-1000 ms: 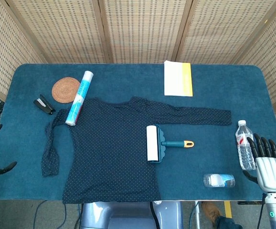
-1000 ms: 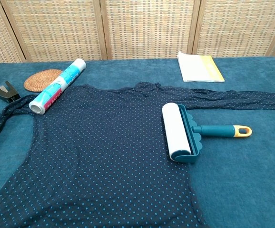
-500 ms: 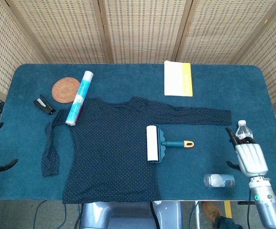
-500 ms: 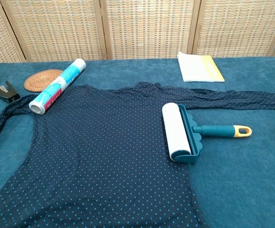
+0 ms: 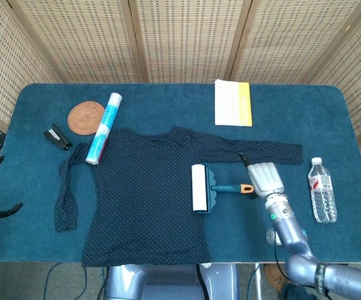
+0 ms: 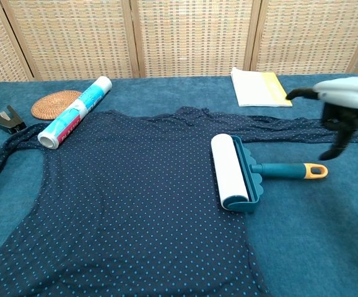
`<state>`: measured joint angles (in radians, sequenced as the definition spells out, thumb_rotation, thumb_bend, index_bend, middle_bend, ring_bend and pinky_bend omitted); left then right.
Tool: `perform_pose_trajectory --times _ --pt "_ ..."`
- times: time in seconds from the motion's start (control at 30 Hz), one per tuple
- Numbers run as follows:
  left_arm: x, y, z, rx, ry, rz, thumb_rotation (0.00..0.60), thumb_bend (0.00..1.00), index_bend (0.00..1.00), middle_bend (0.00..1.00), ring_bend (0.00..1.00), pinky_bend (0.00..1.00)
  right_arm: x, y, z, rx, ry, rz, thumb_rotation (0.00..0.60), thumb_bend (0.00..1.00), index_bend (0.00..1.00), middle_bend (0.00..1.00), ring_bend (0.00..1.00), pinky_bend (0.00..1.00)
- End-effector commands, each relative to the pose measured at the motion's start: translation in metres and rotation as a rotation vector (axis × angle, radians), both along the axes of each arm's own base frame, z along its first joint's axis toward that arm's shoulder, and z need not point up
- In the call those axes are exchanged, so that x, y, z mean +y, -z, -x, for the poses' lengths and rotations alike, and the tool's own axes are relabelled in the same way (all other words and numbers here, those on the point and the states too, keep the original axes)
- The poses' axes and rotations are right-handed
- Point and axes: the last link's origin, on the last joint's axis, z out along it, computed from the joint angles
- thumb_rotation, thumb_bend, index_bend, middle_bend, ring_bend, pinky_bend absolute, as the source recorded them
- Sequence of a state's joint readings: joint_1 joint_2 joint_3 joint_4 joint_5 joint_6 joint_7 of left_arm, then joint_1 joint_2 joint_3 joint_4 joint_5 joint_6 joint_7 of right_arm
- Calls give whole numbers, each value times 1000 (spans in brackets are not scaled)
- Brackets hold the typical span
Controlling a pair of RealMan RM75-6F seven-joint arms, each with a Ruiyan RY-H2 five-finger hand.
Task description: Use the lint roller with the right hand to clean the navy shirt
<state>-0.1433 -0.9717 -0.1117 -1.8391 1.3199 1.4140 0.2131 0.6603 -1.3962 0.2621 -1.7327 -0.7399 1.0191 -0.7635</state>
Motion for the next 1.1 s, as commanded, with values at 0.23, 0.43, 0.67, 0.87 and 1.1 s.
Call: perform_pose_trajectory --times 0.23,0.43,0.67,0.87,1.1 --pt "4 3 1 2 -11 18 600 0 0 0 0 0 -6 45 -17 25 32 -23 600 279 376 1000 1000 1000" --pt "4 3 1 0 -10 17 600 0 0 0 0 0 -5 52 -12 51 33 -13 600 393 377 1000 1000 1000" --pt "4 3 1 -1 -7 17 600 0 0 0 0 0 -1 60 -9 52 37 -30 600 406 368 1000 1000 1000" --pt "4 3 0 1 -7 18 600 0 0 0 0 0 -1 69 -12 54 25 -30 600 420 381 1000 1000 1000" --pt "4 3 1 -2 -12 17 600 0 0 0 0 0 -1 80 -9 79 25 -39 600 441 414 1000 1000 1000"
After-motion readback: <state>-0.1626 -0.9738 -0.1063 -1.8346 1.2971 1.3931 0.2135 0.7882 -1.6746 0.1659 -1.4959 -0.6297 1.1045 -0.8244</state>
